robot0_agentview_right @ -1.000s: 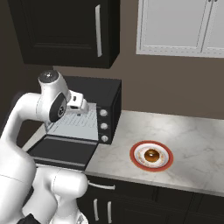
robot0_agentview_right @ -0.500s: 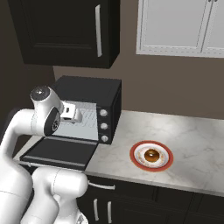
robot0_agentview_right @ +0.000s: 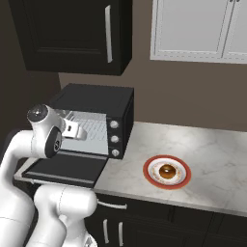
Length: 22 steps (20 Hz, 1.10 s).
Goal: Pick up the bagel from the plate, place it on the toaster oven rack, close the door, and set the timer.
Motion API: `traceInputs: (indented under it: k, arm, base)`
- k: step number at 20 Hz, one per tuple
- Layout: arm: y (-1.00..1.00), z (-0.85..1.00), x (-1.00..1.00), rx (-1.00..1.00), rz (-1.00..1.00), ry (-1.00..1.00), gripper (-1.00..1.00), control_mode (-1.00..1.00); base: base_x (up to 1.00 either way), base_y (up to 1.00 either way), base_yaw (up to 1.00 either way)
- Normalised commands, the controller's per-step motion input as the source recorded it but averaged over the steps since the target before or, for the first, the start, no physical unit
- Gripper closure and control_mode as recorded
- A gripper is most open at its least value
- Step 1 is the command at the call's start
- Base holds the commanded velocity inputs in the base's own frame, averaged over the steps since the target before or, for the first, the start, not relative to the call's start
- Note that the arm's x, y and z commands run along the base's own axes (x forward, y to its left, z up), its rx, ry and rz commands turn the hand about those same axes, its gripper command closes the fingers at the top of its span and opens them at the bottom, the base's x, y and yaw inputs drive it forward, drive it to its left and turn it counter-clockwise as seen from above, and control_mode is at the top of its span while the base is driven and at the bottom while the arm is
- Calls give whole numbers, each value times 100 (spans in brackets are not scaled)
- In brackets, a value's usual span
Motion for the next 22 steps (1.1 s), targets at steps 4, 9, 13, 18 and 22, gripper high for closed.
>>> traceInputs:
  k: [4,9,13,18,22]
  arm:
    - [7,-9,20,0,-4,-2,-100,-100]
    - [5,-9,34,0,-2,0,-100,-100]
    - [7,-9,40,0,-1,0,-100,-100]
    - [7,-7,42,1,-1,0,-100,-100]
    - [6,-14,35,0,0,0,-100,-100]
  base:
    - [0,0,0]
    - [0,0,0]
    - [0,0,0]
    - [0,0,0]
    - [0,0,0]
